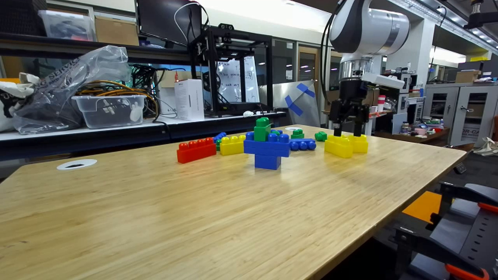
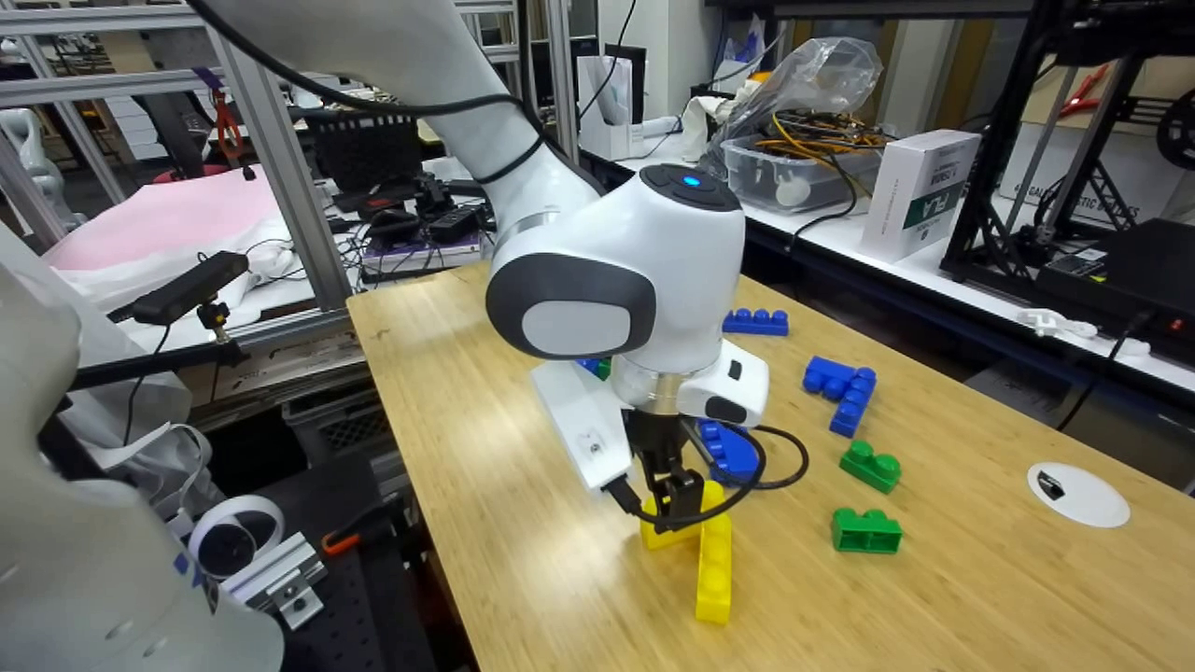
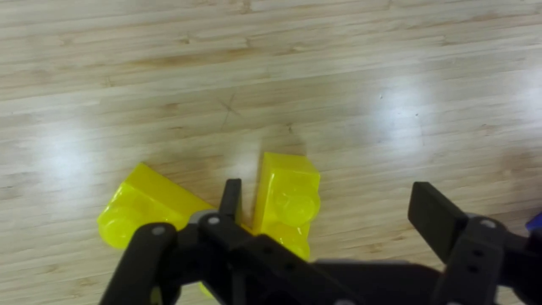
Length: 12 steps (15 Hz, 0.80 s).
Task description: Attach the three piece Lego to the stack of Lego's
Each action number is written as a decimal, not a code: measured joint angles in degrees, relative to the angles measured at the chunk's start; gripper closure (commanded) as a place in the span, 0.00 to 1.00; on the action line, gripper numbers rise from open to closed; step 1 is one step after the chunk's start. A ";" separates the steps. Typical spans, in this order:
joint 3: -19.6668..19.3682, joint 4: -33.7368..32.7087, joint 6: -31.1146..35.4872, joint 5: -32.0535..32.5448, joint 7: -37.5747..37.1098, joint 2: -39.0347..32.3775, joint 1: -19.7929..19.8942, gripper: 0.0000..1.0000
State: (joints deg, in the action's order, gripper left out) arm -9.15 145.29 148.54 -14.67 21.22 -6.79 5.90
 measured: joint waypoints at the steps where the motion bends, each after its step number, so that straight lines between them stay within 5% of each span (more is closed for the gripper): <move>1: 0.02 0.00 0.00 -0.49 -0.27 0.00 0.13 0.00; 12: 0.03 0.27 0.28 -0.78 -4.92 -1.75 0.56 0.00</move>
State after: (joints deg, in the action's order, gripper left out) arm -9.12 145.56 148.82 -15.45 16.30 -8.54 6.45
